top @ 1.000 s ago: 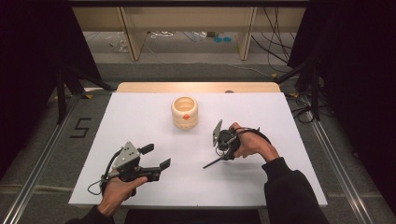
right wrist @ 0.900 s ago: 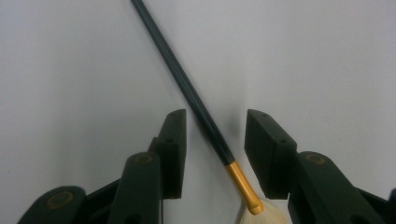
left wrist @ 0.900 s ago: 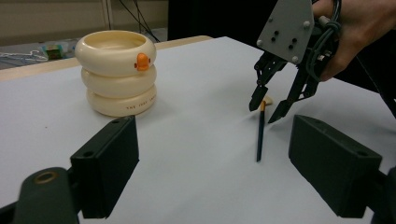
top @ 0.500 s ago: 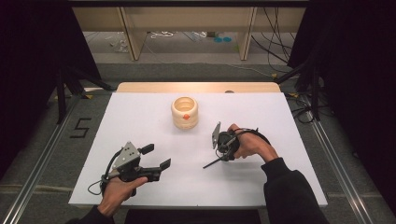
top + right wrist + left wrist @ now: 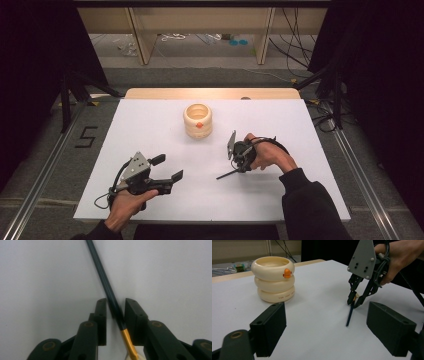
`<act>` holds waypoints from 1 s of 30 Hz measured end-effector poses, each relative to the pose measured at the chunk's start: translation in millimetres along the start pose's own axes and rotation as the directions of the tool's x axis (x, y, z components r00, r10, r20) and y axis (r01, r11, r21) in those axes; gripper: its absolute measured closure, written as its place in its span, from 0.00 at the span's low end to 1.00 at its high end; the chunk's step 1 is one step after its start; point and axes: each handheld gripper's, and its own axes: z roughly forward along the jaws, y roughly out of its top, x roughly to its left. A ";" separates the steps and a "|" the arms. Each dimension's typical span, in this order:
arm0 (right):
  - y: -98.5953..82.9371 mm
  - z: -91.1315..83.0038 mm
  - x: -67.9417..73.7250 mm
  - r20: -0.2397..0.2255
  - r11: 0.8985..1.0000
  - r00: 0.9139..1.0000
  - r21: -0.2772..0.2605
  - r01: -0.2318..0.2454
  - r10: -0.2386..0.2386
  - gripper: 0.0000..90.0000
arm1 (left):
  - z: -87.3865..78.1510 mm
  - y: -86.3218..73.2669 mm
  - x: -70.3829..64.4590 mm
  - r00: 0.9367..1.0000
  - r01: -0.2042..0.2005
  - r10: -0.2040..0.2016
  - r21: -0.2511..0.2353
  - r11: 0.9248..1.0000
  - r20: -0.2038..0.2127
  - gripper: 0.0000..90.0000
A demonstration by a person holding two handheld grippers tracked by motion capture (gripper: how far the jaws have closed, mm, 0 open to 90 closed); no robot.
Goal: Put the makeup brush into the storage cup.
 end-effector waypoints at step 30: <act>6.1 -14.3 6.1 0.056 0.998 0.997 -0.003 0.060 -0.060 0.92 | -0.2 0.9 1.0 1.000 -0.013 0.013 0.007 1.000 0.004 0.18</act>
